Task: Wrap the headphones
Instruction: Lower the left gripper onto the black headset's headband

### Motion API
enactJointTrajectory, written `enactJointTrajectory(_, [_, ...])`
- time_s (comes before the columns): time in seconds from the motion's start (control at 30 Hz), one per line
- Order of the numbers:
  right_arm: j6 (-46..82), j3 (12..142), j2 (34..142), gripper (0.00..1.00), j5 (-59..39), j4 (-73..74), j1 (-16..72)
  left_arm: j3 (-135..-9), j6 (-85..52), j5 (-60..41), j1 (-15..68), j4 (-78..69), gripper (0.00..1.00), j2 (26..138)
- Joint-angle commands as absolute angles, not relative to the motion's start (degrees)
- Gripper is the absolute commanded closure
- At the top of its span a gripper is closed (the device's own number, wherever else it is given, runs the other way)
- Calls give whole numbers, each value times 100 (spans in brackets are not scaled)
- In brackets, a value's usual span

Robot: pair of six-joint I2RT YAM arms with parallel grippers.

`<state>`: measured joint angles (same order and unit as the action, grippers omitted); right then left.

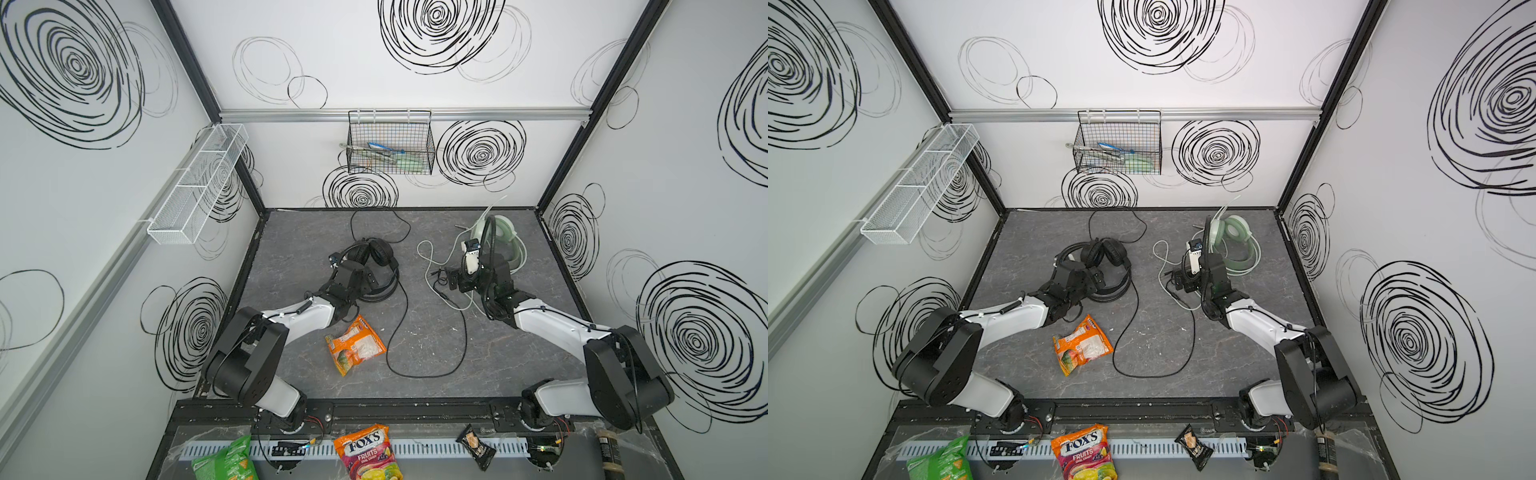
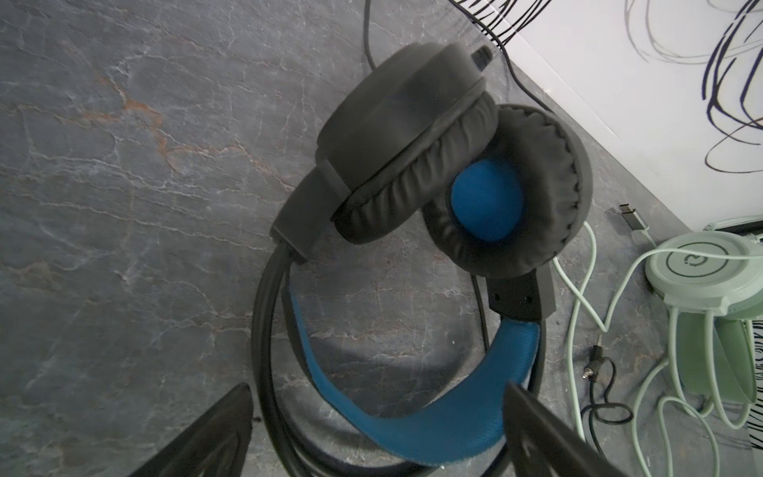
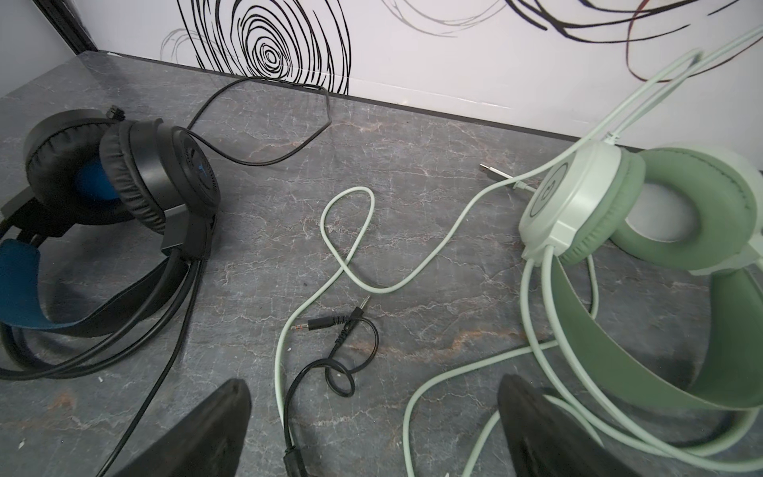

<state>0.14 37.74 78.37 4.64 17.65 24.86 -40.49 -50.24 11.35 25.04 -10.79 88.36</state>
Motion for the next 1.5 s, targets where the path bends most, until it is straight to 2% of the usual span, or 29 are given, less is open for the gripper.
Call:
enactJointTrajectory(0.0, [59, 3738, 7672, 3, 533, 1951, 2498, -4059, -5402, 1258, 2446, -1357, 3, 9136])
enactJointTrajectory(0.17, [62, 3631, 7472, 3, 619, 2055, 2505, -4066, -5524, 1284, 2502, -1587, 2, 9431])
enactJointTrajectory(0.33, [77, 3605, 7418, 3, 715, 2099, 2491, -4394, -5341, 1374, 2539, -1466, 15, 9720])
enactJointTrajectory(0.43, [122, 3620, 7402, 3, 838, 2067, 2494, -4553, -5296, 1541, 2613, -1383, 20, 9913])
enactJointTrajectory(0.67, [210, 3498, 7207, 3, 905, 2179, 2437, -5176, -4837, 1708, 2766, -1123, 44, 10466])
enactJointTrajectory(0.87, [312, 3465, 7150, 3, 1143, 2179, 2398, -6018, -3909, 1627, 2848, -639, 60, 10957])
enactJointTrajectory(1.03, [372, 3367, 7017, 2, 1170, 2267, 2321, -6575, -2931, 1372, 2899, -215, 67, 11208])
enactJointTrajectory(1.1, [386, 3350, 6986, 2, 1174, 2276, 2307, -6870, -2486, 1338, 2966, 12, 75, 11300])
enactJointTrajectory(1.23, [393, 3314, 6961, 0, 1165, 2338, 2301, -7212, -1597, 947, 3007, 145, 76, 11437])
enactJointTrajectory(1.37, [380, 3305, 6913, 0, 1212, 2331, 2298, -7454, -1269, 620, 2875, 374, 76, 11539])
enactJointTrajectory(1.43, [377, 3269, 6853, 0, 1230, 2354, 2297, -7530, -1287, 532, 2704, 456, 72, 11575])
enactJointTrajectory(1.47, [376, 3253, 6831, 0, 1219, 2386, 2291, -7524, -1373, 495, 2589, 444, 65, 11571])
